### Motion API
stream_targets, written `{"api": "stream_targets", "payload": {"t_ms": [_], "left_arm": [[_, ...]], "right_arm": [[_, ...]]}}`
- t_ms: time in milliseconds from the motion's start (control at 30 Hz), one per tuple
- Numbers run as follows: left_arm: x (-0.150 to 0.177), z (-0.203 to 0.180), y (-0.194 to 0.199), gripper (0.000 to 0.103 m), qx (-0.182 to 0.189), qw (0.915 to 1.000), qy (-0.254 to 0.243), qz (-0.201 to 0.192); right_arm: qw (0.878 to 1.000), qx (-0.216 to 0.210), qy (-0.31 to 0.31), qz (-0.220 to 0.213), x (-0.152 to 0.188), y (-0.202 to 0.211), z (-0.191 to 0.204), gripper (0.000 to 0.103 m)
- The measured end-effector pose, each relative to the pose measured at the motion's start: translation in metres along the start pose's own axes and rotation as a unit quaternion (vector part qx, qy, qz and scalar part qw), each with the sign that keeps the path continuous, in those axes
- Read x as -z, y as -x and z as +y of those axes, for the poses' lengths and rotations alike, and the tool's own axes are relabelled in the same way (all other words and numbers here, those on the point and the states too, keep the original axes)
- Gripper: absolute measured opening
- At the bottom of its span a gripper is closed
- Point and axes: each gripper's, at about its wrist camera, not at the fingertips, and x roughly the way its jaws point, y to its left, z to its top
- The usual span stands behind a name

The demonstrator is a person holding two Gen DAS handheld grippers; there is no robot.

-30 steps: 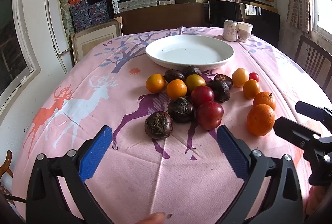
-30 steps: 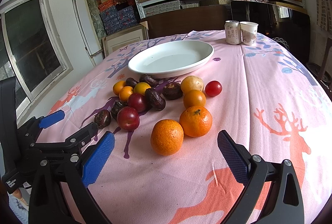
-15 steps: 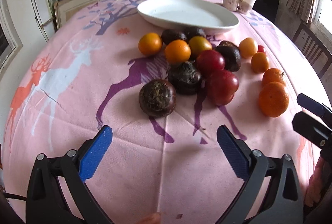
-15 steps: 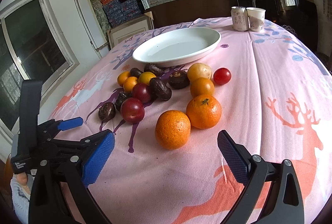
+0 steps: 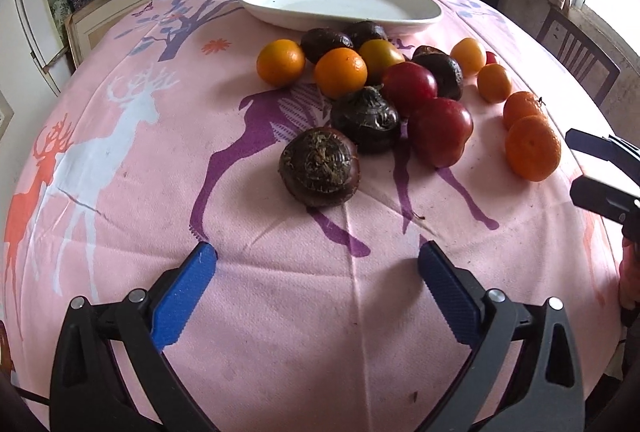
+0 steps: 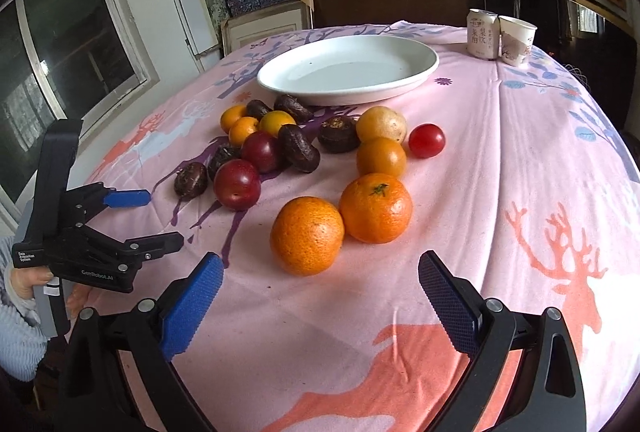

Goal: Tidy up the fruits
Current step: 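Grasp a dark passion fruit with the left tool while the right tool grasps a large orange, then carry both fruits onto the white plate and open both tools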

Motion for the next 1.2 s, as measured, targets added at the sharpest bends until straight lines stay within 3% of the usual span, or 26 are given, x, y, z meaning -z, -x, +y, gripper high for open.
{"api": "stream_targets", "payload": {"t_ms": [133, 233, 300, 333, 433, 533, 600, 833, 967, 1100, 1200], "left_arm": [[-0.015, 0.003, 0.000, 0.099, 0.028, 0.9989, 0.026, -0.028], [-0.026, -0.005, -0.004, 0.099, -0.002, 0.9992, 0.003, -0.039], [-0.030, -0.009, -0.009, 0.081, -0.003, 0.9993, -0.012, -0.034], [-0.031, -0.009, -0.011, 0.057, 0.005, 0.9995, -0.017, -0.027], [-0.034, -0.010, -0.013, 0.057, 0.008, 0.9991, -0.032, -0.028], [-0.034, -0.006, -0.014, 0.057, 0.020, 0.9989, -0.027, -0.032], [-0.034, -0.005, -0.014, 0.054, 0.028, 0.9987, -0.026, -0.035], [-0.033, -0.001, -0.014, 0.041, 0.036, 0.9983, -0.018, -0.042], [-0.032, 0.000, -0.011, 0.041, 0.048, 0.9976, -0.011, -0.049], [-0.033, 0.003, 0.008, 0.041, 0.057, 0.9948, 0.003, -0.084], [-0.051, 0.005, 0.024, 0.041, 0.061, 0.9928, 0.012, -0.102]], "right_arm": [[1.000, -0.026, -0.016, -0.001, -0.002, -0.004, 0.003, 0.099], [0.999, -0.031, -0.035, 0.004, -0.003, -0.007, -0.004, 0.093], [0.998, -0.034, -0.053, 0.003, -0.002, -0.008, -0.009, 0.092], [0.998, -0.035, -0.059, 0.002, -0.002, -0.008, -0.011, 0.092], [0.997, -0.037, -0.060, 0.005, -0.003, -0.009, -0.011, 0.089], [0.998, -0.037, -0.044, 0.009, -0.003, -0.011, -0.005, 0.079], [0.999, -0.035, -0.034, 0.013, -0.003, -0.012, -0.001, 0.065], [0.998, -0.026, -0.030, 0.045, -0.004, -0.025, 0.003, 0.047], [0.997, -0.038, -0.052, 0.045, -0.011, -0.031, -0.005, 0.044], [0.996, -0.054, -0.066, 0.034, -0.010, -0.027, -0.010, 0.042], [0.996, -0.065, -0.067, 0.010, -0.023, -0.011, -0.010, 0.042]]}}
